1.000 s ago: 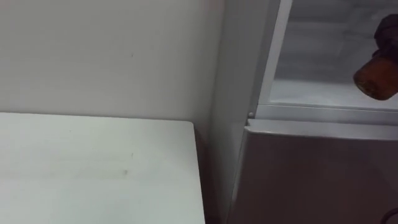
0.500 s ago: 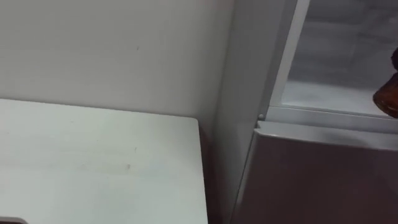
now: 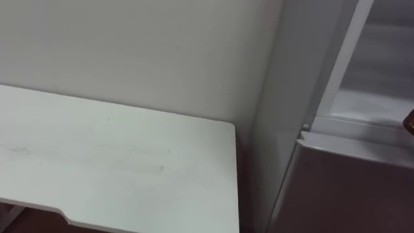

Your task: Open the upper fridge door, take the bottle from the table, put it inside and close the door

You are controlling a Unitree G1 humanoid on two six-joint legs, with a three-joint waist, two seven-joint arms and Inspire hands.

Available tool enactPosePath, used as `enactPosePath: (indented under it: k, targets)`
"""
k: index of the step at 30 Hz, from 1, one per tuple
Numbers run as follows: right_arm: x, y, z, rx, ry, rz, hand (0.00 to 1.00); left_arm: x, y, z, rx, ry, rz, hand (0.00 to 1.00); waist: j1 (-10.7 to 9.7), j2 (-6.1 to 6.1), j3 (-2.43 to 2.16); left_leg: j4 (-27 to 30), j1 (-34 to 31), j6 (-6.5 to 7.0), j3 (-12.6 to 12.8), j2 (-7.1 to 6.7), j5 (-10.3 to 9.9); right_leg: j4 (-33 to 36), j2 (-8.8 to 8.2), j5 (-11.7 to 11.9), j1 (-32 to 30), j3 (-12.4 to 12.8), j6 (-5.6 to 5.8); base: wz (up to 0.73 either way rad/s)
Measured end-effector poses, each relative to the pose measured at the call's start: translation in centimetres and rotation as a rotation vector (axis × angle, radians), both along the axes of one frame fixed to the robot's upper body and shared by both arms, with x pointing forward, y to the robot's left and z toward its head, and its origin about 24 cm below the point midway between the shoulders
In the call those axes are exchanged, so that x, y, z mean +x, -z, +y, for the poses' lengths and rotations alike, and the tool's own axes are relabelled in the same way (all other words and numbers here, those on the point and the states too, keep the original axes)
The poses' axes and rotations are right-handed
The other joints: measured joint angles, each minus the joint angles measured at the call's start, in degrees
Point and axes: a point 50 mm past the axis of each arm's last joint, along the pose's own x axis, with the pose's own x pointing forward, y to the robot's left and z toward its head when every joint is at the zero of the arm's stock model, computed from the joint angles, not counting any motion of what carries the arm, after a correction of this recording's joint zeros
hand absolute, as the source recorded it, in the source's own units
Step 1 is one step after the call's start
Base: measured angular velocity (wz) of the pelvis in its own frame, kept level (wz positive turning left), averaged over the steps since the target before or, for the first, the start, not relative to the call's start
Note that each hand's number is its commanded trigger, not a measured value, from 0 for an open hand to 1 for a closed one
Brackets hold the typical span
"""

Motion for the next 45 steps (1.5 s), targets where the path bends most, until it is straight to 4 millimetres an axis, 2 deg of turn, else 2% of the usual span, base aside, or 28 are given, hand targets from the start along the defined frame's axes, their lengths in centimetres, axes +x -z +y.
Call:
enactPosePath:
  k: [5, 9, 15, 22, 25, 32, 35, 41, 43, 44, 45]
  targets:
    - [0.2, 0.3, -0.1, -0.049, 0.020, 0.061, 1.00, -0.2, -0.2, 0.4, 0.008, 0.002, 0.006, 0.00, 1.2, -0.33, 0.06, 0.0, 0.4, -0.25, -0.8, 0.03, 0.2, -0.1, 0.06, -0.1, 1.0, -0.9, 0.01, 0.10]
    - [0.4, 0.8, -0.4, -0.041, 0.042, 0.089, 1.00, -0.2, -0.2, 0.5, 0.001, 0.008, 0.002, 0.00, 3.1, -0.32, 0.05, 0.1, 0.5, -0.29, -1.6, -0.10, 0.2, 0.0, 0.03, -0.2, 1.2, -1.3, 0.03, 0.07]
    - [1.5, -0.2, -0.3, -0.048, 0.071, 0.107, 1.00, -0.8, -0.4, 1.0, 0.000, 0.009, 0.027, 0.00, 3.5, -0.18, 0.04, 1.3, -1.6, -0.46, -3.0, -0.22, 0.3, 0.1, -0.05, -0.3, 0.0, -2.8, -0.10, 0.12]
    - [2.3, -0.4, 0.1, -0.083, 0.067, 0.143, 1.00, -1.0, -0.5, 1.2, 0.001, 0.000, 0.033, 0.00, 4.6, 0.04, -0.09, 1.8, -2.5, -0.83, -4.4, -0.29, 0.5, -0.1, 0.08, -0.3, 0.0, -3.7, -0.17, 0.12]
    - [2.5, -0.4, 0.3, -0.094, 0.040, 0.142, 1.00, -0.8, -0.5, 1.2, 0.004, 0.005, 0.023, 0.00, 5.6, 0.06, -0.08, 1.8, -2.6, -0.97, -4.7, -0.27, 0.6, -0.2, -0.11, -0.3, 0.0, -4.2, -0.24, 0.00]
    - [2.7, -0.4, 0.6, -0.126, 0.008, 0.154, 1.00, -0.7, -0.6, 1.4, 0.007, 0.004, 0.016, 0.00, 6.0, -0.06, -0.14, 1.7, -2.7, -1.31, -5.0, -0.28, 0.9, -0.2, -0.05, -0.6, -0.1, -4.2, -0.65, 0.02]
    - [2.8, -0.4, 0.8, -0.133, -0.010, 0.158, 1.00, -0.6, -0.6, 1.4, 0.008, 0.005, 0.014, 0.00, 6.3, -0.38, -0.01, 1.7, -2.6, -1.43, -4.8, -0.28, 0.9, -0.2, -0.07, -1.0, -0.1, -4.1, -1.25, -0.04]
    - [3.0, -0.3, 0.3, -0.121, 0.016, 0.180, 1.00, -0.7, -0.8, 1.9, 0.023, 0.005, 0.018, 0.00, 8.6, -0.52, 0.08, 1.7, -2.3, -1.83, -4.3, 0.07, 0.7, -0.9, 0.17, -1.2, -0.2, -3.7, -1.80, -0.08]
    - [3.0, -0.4, 0.3, -0.121, 0.018, 0.177, 0.56, -0.8, -1.0, 2.3, 0.039, -0.011, 0.017, 0.00, 8.8, -0.49, 0.10, 1.8, -2.3, -1.96, -4.3, 0.21, 0.6, -1.0, 0.22, -1.4, -0.2, -4.2, -1.96, 0.00]
    - [3.0, -0.4, 0.3, -0.121, 0.018, 0.177, 0.18, -0.8, -1.0, 2.4, 0.041, -0.011, 0.017, 0.00, 8.8, -0.47, 0.12, 1.8, -2.3, -2.01, -4.3, 0.26, 0.6, -1.0, 0.25, -1.4, -0.1, -4.2, -1.98, 0.00]
    - [3.1, -0.5, 0.4, -0.125, 0.016, 0.177, 0.05, -0.8, -1.1, 2.5, 0.044, -0.013, 0.017, 0.00, 8.8, -0.44, 0.14, 1.8, -2.3, -2.11, -4.2, 0.37, 0.6, -1.0, 0.34, -1.4, -0.1, -4.3, -2.05, 0.00]
